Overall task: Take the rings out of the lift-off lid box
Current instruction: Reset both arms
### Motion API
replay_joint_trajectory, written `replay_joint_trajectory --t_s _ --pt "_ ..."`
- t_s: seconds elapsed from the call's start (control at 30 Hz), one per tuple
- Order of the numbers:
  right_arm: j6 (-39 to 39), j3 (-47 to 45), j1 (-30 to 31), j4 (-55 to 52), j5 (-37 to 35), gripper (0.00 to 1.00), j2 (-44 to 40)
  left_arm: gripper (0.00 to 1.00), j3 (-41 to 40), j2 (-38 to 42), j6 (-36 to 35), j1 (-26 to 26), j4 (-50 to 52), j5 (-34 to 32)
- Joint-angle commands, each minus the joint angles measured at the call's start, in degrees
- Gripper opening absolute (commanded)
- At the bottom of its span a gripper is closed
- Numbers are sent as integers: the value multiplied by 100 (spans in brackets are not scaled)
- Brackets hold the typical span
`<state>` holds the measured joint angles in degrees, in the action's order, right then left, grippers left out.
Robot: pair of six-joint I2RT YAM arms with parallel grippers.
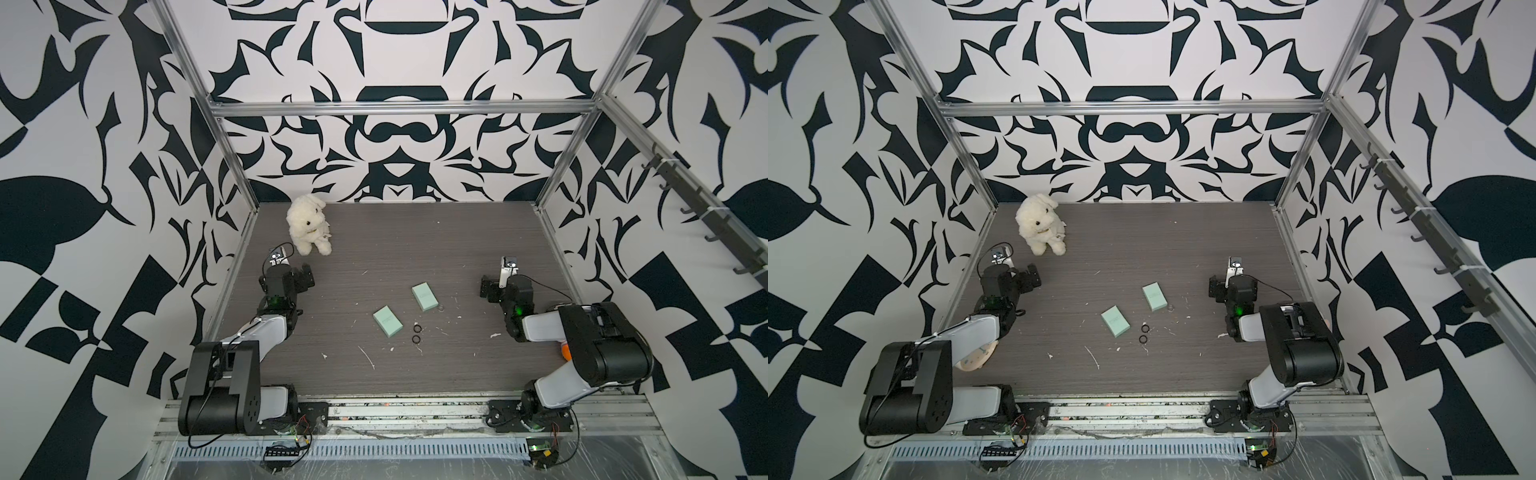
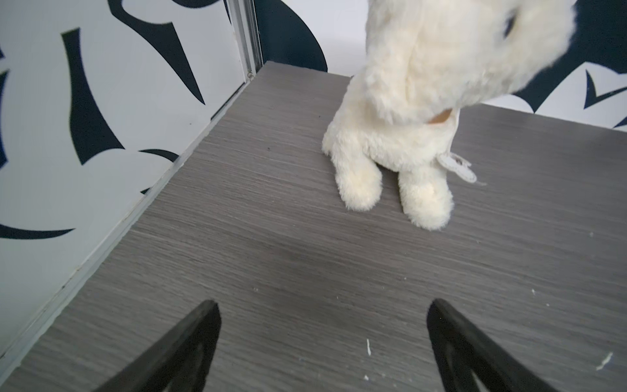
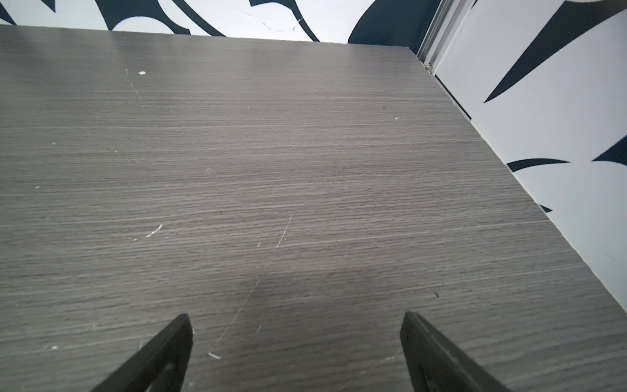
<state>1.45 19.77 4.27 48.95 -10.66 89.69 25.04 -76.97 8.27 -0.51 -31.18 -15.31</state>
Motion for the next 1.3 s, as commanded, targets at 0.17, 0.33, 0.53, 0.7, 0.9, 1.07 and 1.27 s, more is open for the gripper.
replay_joint_trajectory --t_s 0.17,0.33,0.53,0.7,0.9,1.07,1.27 --pt "-25 49 29 256 12 100 -110 99 -197 -467 -368 51 -1131 92" --pt "-25 53 25 256 12 100 -108 99 -258 -899 -359 51 -1681 -29" --pt "-23 43 26 252 12 100 -117 99 -362 -1188 -231 95 -2103 -263" --pt "-27 45 28 256 15 100 -118 99 -372 -1212 -224 95 -2147 -286" --pt "-26 35 29 270 18 100 -127 99 -403 -1191 -227 94 -2173 -293" --pt "-29 31 26 265 13 100 -123 99 -412 -1195 -222 91 -2182 -288" --pt "-28 35 28 267 13 100 -120 99 -412 -1191 -228 95 -2182 -294"
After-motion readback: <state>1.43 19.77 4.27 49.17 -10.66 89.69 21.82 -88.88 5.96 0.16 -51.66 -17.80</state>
